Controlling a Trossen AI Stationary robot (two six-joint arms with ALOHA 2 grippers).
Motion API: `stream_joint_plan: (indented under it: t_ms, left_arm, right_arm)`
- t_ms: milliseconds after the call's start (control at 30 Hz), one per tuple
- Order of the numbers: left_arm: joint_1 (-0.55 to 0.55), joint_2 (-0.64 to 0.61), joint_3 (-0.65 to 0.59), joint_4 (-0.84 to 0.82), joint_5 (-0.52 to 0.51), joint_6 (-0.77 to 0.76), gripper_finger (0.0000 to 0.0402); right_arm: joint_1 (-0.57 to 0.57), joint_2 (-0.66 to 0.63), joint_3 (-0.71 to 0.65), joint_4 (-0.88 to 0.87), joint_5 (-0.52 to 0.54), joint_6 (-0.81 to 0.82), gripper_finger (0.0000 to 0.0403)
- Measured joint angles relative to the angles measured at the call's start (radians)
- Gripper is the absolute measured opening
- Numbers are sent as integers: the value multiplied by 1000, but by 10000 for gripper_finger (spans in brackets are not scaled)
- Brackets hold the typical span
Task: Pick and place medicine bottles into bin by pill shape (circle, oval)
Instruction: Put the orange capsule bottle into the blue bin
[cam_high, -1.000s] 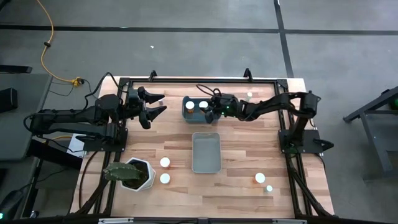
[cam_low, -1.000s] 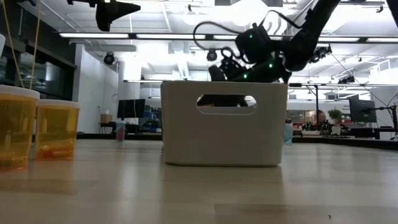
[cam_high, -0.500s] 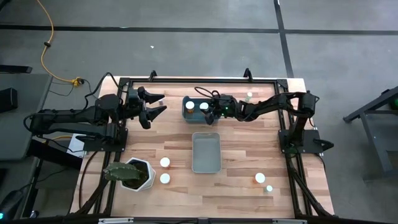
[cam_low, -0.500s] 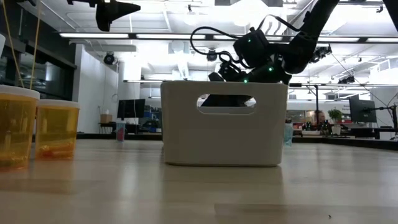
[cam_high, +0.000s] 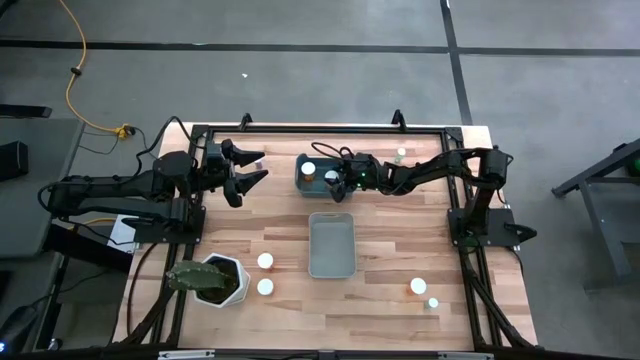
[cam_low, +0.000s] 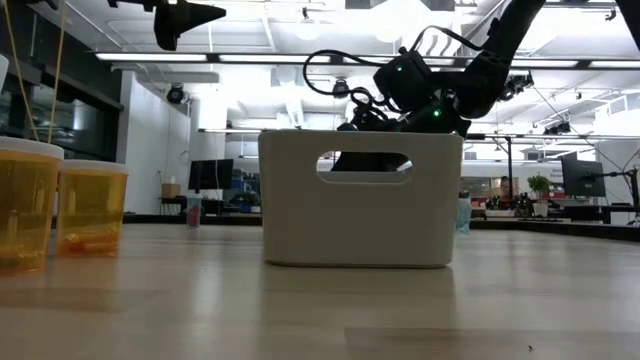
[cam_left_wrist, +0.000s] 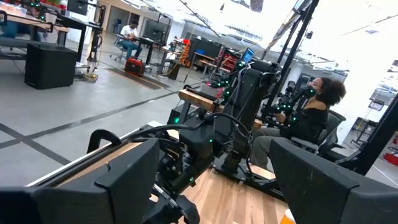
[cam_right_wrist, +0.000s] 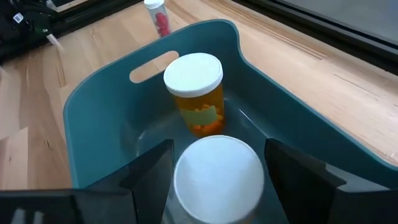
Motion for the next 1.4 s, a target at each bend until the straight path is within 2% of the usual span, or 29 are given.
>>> stream_joint_plan:
  t_ms: [233, 400, 500, 700, 967, 1133, 1400]
  left_arm:
    - [0, 0, 0, 0, 0, 0, 293]
    - [0, 0, 0, 0, 0, 0, 293]
    - [0, 0, 0, 0, 0, 0, 293]
    - [0, 0, 0, -9, -12, 41, 293]
    - [0, 0, 0, -22, -35, 53, 293]
    - [0, 0, 0, -24, -35, 53, 293]
    - [0, 0, 0, -23, -35, 53, 293]
  right_arm:
    - [0, -20, 0, -3, -4, -12, 245]
    - [-9, -110, 0, -10, -4, -77, 245]
    - [-23, -214, 0, -17, -4, -73, 245]
    - [-18, -500, 0, -18, -10, -66, 245]
    - [63, -752, 0, -44, -53, -235, 245]
    - [100, -803, 0, -58, -53, -254, 246]
    - [107, -794, 0, -70, -51, -238, 246]
